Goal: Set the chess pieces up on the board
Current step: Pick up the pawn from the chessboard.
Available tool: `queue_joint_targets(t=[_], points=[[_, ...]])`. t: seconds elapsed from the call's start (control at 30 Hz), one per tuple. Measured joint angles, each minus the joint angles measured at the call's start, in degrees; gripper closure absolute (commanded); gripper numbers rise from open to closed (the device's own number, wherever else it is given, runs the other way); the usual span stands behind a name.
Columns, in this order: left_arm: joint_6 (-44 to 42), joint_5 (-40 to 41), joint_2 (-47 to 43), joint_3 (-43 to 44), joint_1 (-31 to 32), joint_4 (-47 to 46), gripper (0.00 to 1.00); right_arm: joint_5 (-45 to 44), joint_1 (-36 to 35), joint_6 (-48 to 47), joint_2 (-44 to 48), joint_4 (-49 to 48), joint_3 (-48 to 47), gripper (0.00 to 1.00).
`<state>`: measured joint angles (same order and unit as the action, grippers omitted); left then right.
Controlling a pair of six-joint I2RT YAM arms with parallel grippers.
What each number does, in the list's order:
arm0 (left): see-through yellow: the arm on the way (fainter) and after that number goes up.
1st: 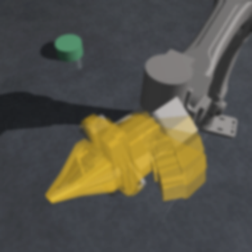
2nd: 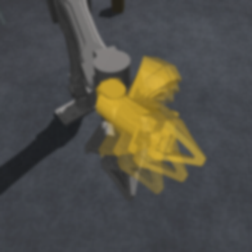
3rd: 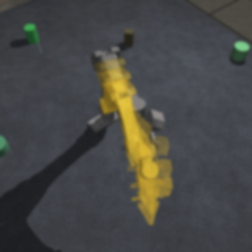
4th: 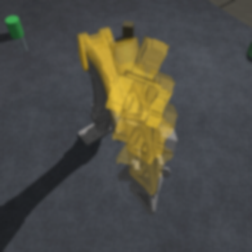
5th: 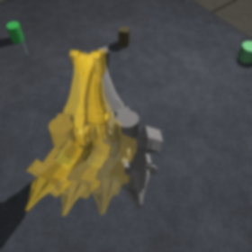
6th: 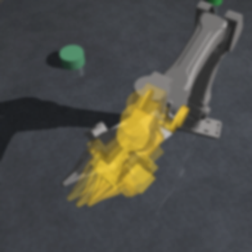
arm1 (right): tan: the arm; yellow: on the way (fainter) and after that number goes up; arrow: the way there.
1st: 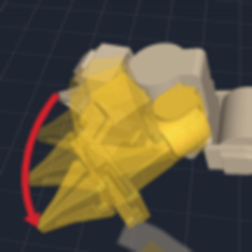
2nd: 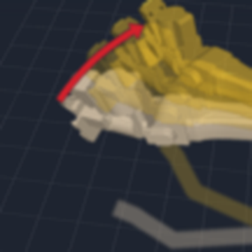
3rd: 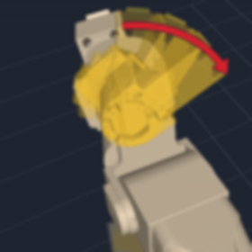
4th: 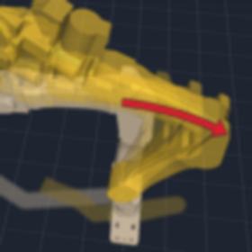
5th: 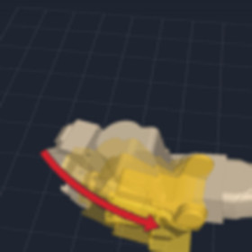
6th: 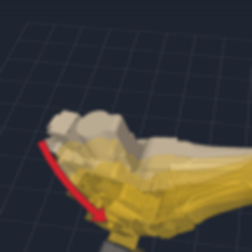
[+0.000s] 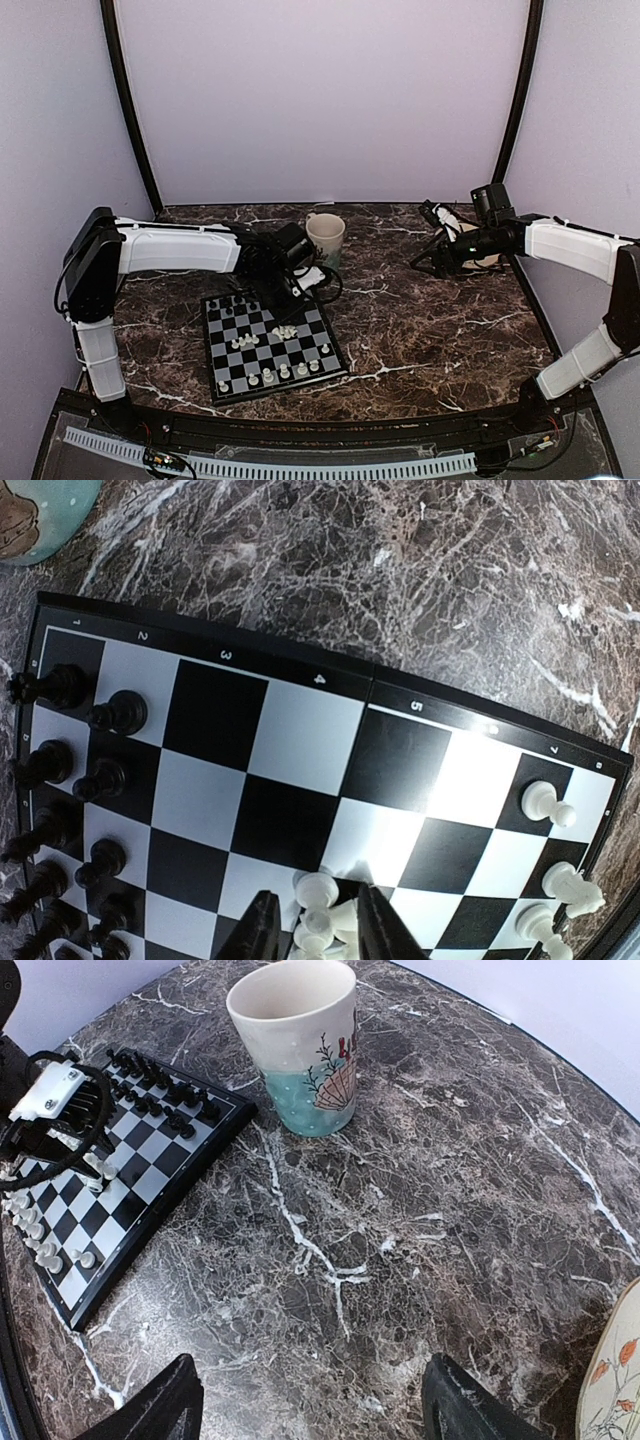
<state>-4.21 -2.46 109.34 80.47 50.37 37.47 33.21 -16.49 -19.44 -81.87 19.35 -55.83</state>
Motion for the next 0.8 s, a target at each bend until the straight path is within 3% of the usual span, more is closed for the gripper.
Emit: queue_joint_targets(t=[0.23, 0.47, 0.8], points=[[0.44, 0.66, 0.63, 0.0, -0.37, 0.09, 0.78, 0.02, 0.0, -0.02, -0.02, 0.0, 0.0, 0.25], [0.44, 1.11, 1.68, 0.02, -0.66, 1.29, 0.79, 0.02, 0.0, -0.02, -0.11, 0.0, 0.0, 0.25], [0.44, 0.9, 2.1, 0.11, -0.68, 2.47, 0.92, 0.09, 0.0, -0.02, -0.55, 0.02, 0.0, 0.25]])
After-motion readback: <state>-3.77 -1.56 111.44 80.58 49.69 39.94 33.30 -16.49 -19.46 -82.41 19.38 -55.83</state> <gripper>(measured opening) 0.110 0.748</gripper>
